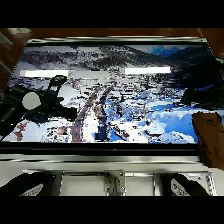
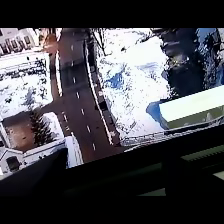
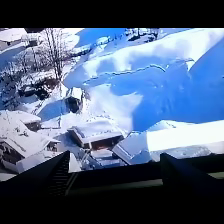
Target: Fold the shirts.
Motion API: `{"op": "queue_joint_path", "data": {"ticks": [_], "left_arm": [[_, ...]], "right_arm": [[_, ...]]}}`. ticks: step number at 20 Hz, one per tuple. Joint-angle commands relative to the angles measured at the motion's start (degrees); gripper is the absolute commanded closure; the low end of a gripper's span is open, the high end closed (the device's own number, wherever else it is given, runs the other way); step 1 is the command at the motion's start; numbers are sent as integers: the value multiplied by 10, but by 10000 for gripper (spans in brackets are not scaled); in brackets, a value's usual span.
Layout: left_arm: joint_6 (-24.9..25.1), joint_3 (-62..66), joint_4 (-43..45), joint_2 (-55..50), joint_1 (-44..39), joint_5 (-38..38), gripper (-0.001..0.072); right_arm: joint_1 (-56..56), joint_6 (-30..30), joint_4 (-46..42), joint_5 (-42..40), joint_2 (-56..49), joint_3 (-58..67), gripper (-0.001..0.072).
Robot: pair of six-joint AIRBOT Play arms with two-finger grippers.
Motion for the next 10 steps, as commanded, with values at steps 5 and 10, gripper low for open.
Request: {"op": "queue_joint_path", "data": {"ticks": [5,10], "left_arm": [[0,-1,-28,-25,0,45,47],[-34,83,152,-57,120,94,46]], "right_arm": [[0,0,8,-50,0,0,23],[0,0,10,-76,-1,0,23]]}}
